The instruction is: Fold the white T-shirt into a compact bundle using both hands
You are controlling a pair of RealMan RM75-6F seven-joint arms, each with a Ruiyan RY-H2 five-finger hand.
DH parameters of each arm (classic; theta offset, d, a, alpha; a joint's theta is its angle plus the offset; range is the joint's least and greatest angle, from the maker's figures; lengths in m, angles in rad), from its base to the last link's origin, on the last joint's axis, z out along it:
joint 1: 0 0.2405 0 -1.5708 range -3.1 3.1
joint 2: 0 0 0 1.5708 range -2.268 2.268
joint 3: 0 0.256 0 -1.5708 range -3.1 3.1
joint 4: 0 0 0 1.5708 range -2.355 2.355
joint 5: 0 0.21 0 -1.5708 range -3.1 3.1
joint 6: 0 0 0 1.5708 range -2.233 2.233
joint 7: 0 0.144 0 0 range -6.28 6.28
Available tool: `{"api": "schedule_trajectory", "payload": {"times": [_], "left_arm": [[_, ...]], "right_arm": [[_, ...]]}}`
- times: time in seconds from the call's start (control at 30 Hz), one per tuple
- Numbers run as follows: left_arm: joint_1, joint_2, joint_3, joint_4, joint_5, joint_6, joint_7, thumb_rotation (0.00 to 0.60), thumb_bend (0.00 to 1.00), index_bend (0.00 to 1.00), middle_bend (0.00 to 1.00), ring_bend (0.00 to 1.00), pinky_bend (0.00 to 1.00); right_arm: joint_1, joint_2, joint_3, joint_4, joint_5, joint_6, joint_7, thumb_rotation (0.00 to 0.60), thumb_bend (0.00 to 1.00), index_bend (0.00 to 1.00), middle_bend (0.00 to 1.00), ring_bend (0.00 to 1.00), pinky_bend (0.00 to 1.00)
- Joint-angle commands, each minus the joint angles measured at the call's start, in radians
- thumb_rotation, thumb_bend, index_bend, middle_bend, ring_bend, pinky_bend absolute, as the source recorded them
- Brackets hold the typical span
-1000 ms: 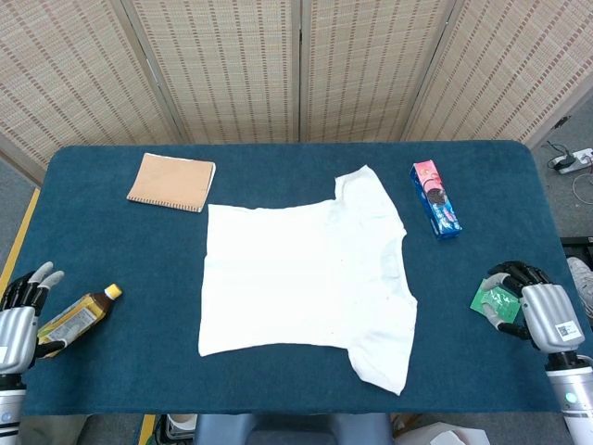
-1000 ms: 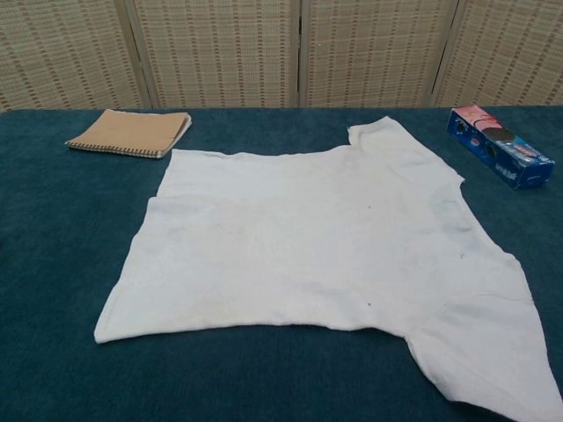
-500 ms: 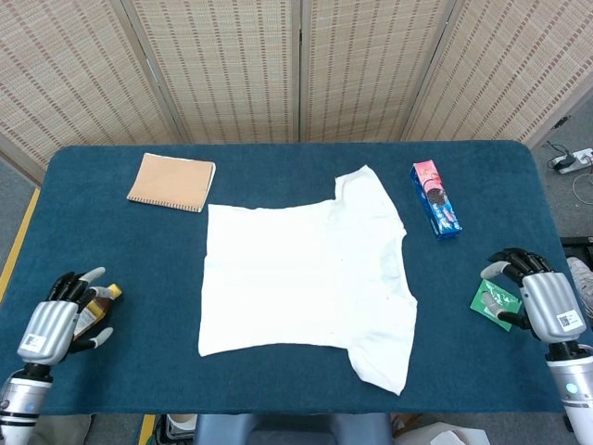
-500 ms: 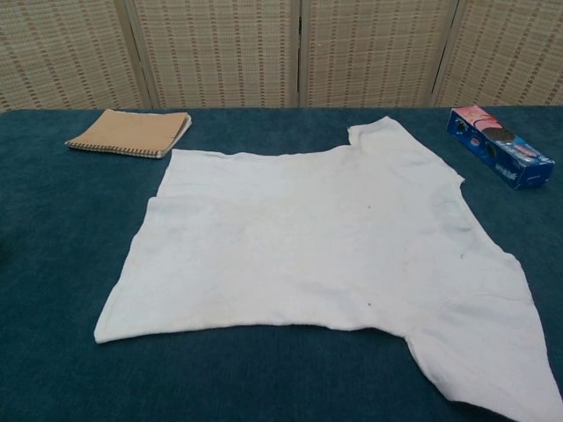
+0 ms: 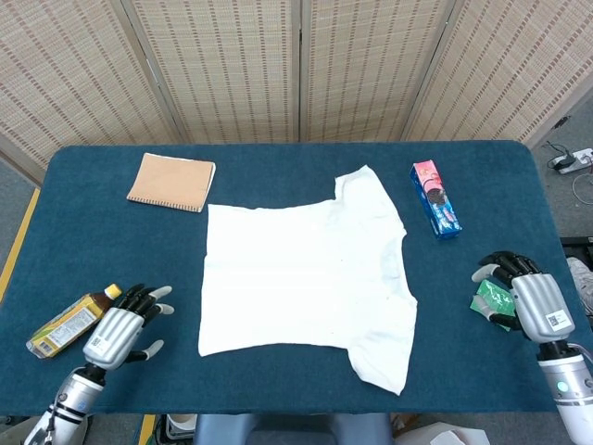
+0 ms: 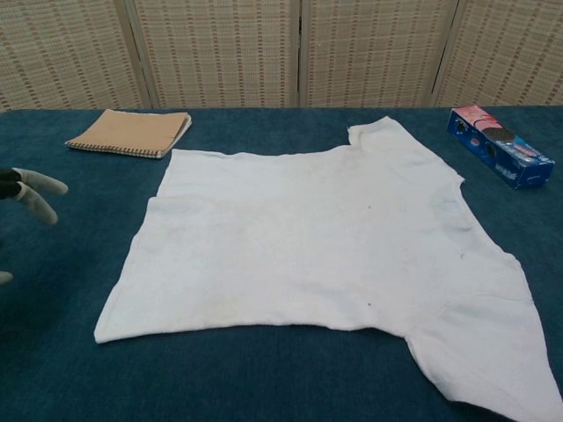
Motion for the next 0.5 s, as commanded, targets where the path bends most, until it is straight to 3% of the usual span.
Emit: {"api": "schedule_trajectory", "payload": {"times": [0.03,0.5], "left_arm": [[-0.017,-0.031,0.012,0.018,0.008,-0.022,0.009,0.600,0.27,0.38,0.16,0.13,0.07],[-0.067,-0.155,0.031,0.059,0.005,-0.096,0.066,0.600,0.27,0.35,0.16,0.14,0.07]], "right_arm": [[0.000,-0.004,-0.001,0.003,0.001,0.000,0.000,0.600,0.29,0.45,0.32,0.21,0.24],[-0.006,-0.012,-0.005,0.013,0.007,0.005,0.008,0.600,0.29,0.45,0.32,0.21,0.24]]}}
